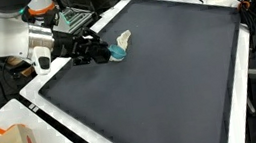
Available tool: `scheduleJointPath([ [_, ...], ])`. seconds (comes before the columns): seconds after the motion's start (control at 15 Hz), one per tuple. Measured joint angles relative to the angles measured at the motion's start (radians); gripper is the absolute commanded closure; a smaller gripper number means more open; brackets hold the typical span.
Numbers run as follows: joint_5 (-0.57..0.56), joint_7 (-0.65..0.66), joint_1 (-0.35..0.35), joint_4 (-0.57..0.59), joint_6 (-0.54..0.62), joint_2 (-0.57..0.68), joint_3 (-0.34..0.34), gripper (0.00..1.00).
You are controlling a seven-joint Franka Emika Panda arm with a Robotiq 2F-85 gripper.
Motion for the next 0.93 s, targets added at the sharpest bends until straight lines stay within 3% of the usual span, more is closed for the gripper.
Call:
scheduleJointPath([
  [0.53,-0.022,0.001,-0.044,0.063,-0.107,0.087,-0.004,0.75],
  [0.93,-0.002,0.099,-0.071,0.076,-0.148,0.122,-0.007,0.75],
])
